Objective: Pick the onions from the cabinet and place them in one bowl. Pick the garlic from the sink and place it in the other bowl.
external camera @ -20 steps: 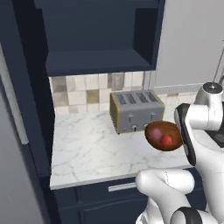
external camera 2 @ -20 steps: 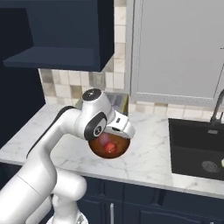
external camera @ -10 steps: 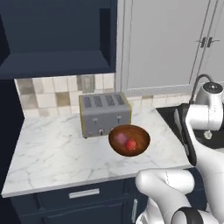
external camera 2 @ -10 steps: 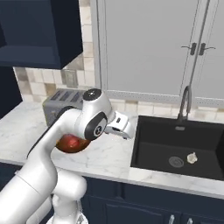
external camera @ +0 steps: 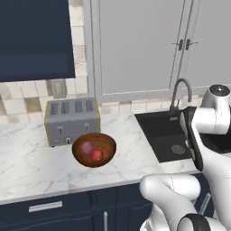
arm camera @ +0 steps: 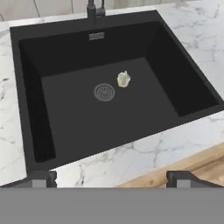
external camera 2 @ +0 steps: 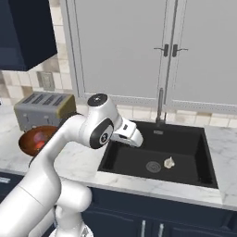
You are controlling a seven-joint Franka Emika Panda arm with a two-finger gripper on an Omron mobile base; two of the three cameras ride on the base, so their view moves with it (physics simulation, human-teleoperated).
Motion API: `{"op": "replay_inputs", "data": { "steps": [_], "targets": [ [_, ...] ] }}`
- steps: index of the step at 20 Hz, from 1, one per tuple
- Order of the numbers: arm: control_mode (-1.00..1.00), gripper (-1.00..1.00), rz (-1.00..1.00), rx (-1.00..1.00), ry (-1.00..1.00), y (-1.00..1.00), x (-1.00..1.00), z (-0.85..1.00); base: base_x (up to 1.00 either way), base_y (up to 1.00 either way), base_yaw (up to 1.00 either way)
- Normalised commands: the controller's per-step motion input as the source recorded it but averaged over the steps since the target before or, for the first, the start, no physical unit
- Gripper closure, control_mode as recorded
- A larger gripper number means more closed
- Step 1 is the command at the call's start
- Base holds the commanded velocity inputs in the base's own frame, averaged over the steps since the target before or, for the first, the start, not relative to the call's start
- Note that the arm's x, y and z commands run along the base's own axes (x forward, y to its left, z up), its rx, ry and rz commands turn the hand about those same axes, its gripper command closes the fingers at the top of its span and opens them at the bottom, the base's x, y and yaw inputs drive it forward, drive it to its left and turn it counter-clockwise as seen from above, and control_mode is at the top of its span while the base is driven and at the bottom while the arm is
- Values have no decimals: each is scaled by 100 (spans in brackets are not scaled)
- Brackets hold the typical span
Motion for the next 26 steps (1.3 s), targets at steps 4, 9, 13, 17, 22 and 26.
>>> {"op": "replay_inputs", "data": {
  "steps": [4, 9, 13, 17, 22, 26],
  "targets": [
    [100, -100, 0, 0, 0, 0, 0, 0, 20, -72, 0],
    [-100, -100, 1, 5, 0, -26, 7, 0, 8, -26, 0],
    [-100, -100, 4, 2, -3, -1, 37, -8, 0, 0, 0],
    [-100, -100, 4, 4, -4, 7, 61, -44, 0, 0, 0],
    [-100, -100, 1, -1, -4, 0, 72, -68, 0, 0, 0],
    [-100, -100, 0, 0, 2, -16, 75, -77, 0, 0, 0]
  ]
}}
